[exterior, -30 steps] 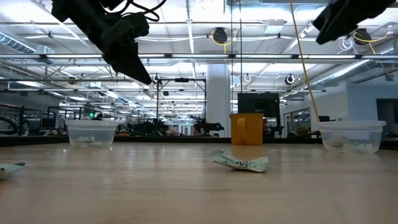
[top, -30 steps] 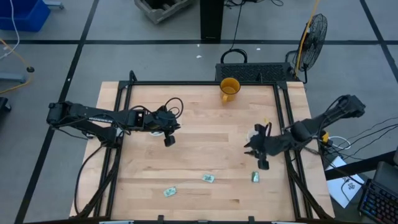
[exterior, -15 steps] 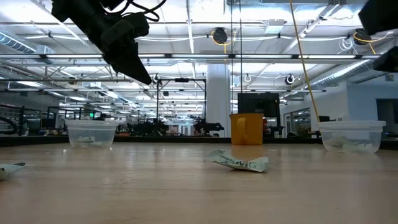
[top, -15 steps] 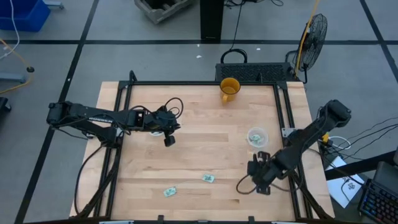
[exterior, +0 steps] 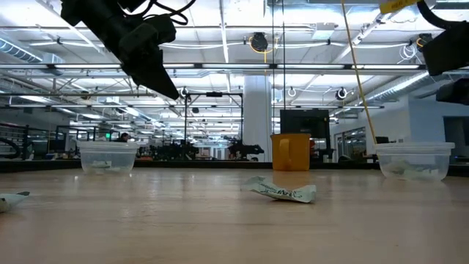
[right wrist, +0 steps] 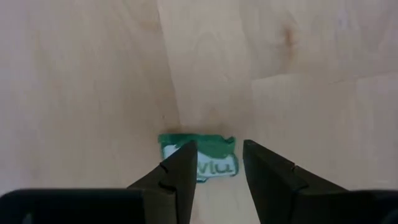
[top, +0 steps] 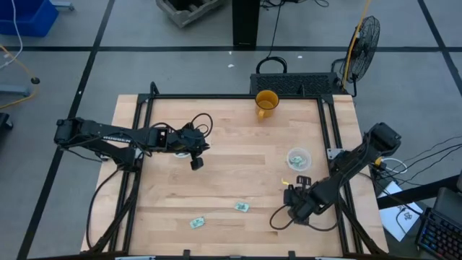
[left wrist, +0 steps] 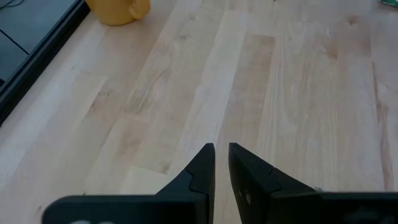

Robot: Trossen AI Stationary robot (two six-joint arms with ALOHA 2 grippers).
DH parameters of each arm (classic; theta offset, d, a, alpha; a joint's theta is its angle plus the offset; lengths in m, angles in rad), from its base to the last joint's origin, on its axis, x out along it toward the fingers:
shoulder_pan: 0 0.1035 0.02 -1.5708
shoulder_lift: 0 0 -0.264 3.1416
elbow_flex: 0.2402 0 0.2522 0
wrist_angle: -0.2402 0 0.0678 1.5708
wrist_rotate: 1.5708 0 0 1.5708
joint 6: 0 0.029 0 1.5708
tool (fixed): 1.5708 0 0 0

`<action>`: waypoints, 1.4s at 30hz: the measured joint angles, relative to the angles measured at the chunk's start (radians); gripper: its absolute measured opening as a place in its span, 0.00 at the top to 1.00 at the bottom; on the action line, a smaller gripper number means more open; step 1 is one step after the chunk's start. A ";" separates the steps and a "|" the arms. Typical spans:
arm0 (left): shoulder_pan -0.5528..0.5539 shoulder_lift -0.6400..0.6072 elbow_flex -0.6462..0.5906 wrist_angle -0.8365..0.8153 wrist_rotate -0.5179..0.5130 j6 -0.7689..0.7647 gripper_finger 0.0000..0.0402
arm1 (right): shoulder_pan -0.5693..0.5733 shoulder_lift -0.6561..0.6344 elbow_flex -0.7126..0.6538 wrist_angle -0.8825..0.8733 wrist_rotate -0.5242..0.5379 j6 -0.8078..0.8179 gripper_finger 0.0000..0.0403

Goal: Pick and place Stevia / Truvia into bins
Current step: Put the truvia packet into the right transparent container

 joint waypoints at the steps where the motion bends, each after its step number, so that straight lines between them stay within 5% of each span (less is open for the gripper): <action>1: 0.000 0.000 0.000 0.000 0.000 -0.001 0.87 | 0.000 0.002 -0.001 0.000 0.006 0.000 0.68; 14: 0.000 0.000 0.000 0.000 0.000 0.002 0.87 | 0.000 -0.004 -0.132 0.104 0.001 0.035 0.64; 32: 0.000 0.000 0.000 0.001 0.000 0.003 0.87 | 0.000 -0.054 -0.145 0.152 -0.003 0.060 0.98; 42: 0.000 0.000 0.000 0.001 -0.007 0.008 0.87 | -0.010 -0.178 -0.140 0.163 0.091 0.035 0.98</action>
